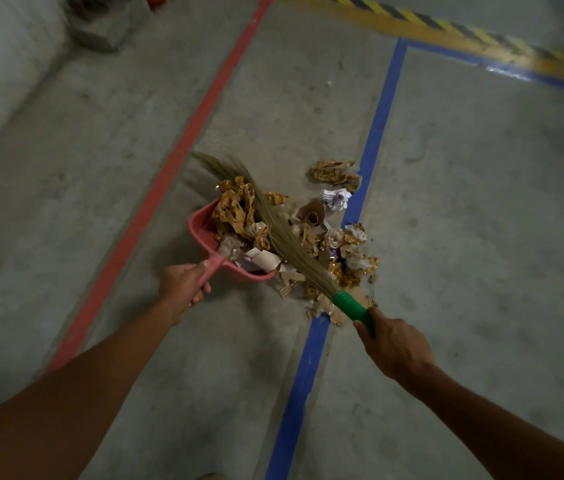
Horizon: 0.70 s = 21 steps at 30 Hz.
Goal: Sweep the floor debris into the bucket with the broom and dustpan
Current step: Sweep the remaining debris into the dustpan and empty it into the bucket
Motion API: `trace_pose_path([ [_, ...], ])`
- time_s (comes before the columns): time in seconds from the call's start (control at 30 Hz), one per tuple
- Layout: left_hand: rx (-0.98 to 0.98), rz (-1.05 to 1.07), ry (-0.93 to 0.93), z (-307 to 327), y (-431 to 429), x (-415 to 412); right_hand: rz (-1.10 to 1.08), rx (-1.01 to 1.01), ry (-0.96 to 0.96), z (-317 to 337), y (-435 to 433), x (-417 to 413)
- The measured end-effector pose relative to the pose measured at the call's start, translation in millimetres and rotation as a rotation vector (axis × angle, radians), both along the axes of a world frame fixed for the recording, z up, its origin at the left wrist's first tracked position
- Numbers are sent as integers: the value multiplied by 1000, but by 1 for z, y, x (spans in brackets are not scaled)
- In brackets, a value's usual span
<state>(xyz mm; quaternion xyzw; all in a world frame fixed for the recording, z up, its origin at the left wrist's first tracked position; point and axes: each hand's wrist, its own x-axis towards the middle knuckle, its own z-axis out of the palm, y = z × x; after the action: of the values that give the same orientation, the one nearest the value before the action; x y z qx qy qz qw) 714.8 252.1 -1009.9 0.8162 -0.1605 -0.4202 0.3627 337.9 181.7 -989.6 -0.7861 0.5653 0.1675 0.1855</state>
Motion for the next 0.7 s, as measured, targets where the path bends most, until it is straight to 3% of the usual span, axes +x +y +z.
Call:
trace_pose_path([
  [0.7,-156,-16,-26,186,-35,-52,-114,-136,-54,188,-10,-45],
])
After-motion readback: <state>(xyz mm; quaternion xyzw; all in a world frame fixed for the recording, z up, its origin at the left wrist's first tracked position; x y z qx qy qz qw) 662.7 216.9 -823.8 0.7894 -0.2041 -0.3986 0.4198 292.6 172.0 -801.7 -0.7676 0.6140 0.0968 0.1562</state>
